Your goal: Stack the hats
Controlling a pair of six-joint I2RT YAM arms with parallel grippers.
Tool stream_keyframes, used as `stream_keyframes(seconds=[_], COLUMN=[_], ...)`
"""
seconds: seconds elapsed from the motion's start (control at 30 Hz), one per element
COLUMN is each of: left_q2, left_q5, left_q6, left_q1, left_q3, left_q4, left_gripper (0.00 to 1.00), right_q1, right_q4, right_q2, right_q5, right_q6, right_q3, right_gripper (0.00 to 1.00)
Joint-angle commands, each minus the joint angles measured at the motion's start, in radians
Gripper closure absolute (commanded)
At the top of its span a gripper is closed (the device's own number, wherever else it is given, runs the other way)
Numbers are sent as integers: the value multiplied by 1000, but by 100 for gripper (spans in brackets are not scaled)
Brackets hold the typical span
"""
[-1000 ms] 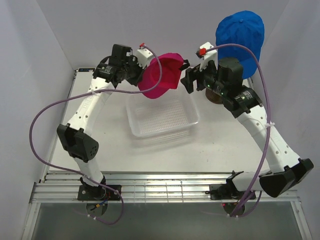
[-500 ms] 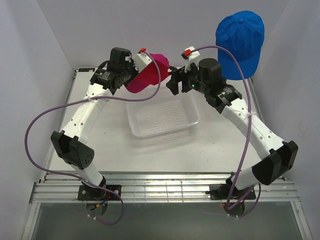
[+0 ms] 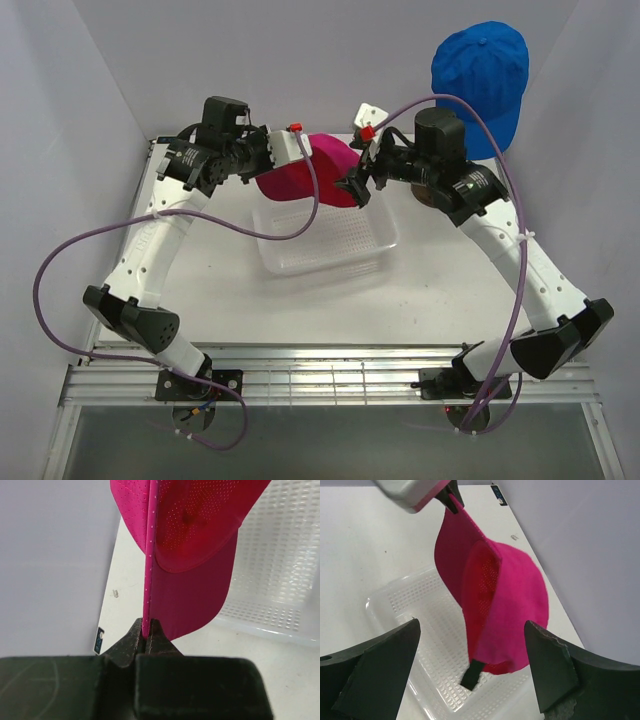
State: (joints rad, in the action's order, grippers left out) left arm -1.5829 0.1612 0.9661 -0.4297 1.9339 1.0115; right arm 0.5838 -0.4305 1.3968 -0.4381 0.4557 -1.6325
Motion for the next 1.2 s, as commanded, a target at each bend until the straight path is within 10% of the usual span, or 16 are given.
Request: stream_keyframes(seconds=[0.0,0.43,0.67,0.8,0.93,1.17], left_q2=[47,27,12,-8,-14,15], left_q5=[119,159,268,290,253,521], left_q6=[42,-9,-115,-203,-371,-596], left_q1=[-6,-81,-83,-81,-73,133], left_q3=[-19,13,54,83,119,119], left_q4=[76,147,170,164,127,75], left_gripper=[100,100,100,100,28,6], right_q1=[-4,25,27,27,11,-75], right_q4=[-8,-34,-40,12,90,451], right_q2=[48,267,301,242,165,-28], right_q5=[-56,-128,-177,-142,-59,30], right_q6=[32,-3,-28,-31,-83,-377], right_q3=[-69,-227,-230,-138,-40,144], right_gripper=[11,12,87,92,92,92])
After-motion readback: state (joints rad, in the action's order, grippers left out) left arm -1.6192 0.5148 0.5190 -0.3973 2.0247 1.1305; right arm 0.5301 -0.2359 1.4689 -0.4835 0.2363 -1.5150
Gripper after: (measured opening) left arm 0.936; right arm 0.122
